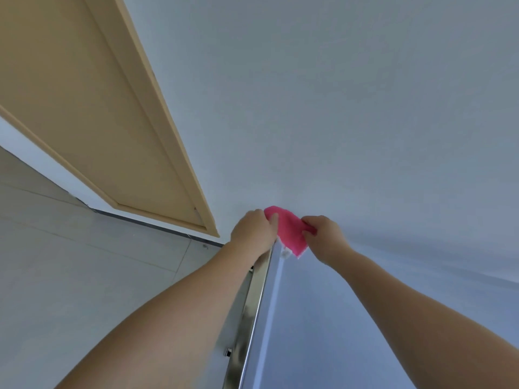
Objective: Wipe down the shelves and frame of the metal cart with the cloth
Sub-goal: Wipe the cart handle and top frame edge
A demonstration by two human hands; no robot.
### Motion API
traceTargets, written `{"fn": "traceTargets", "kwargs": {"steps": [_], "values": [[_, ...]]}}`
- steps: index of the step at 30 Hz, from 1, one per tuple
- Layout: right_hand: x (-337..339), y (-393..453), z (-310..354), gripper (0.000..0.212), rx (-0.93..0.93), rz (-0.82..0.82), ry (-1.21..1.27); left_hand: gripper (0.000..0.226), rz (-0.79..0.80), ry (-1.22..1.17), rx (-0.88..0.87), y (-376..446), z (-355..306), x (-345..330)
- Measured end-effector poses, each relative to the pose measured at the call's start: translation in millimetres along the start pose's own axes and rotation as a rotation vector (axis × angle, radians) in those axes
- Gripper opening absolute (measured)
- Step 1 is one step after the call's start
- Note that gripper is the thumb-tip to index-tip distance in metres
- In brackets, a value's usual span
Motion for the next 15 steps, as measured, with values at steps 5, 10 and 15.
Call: {"fn": "traceTargets", "kwargs": {"steps": [5, 10, 15], "values": [[4, 6, -7, 0.020, -0.004, 0.006, -0.017, 0.060, 0.154, 0.104, 0.087, 25, -24, -17], [31, -6, -14, 0.035, 0.091, -0.032, -0.071, 0.061, 0.243, 0.276, -0.016, 38, -33, -28], [63, -37, -19, 0.031, 0.137, -0.090, -0.075, 0.068, 0.272, 0.378, -0.119, 26, -33, -24]]}}
Point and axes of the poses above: each hand's wrist, its own y-axis towards the middle knuckle, its own x-axis out of the back of the hand, z = x × y, the point moved 3 cm from there along y, towards the middle knuckle, and after that the axes turned 15 degrees about y, right-handed, at the moved point
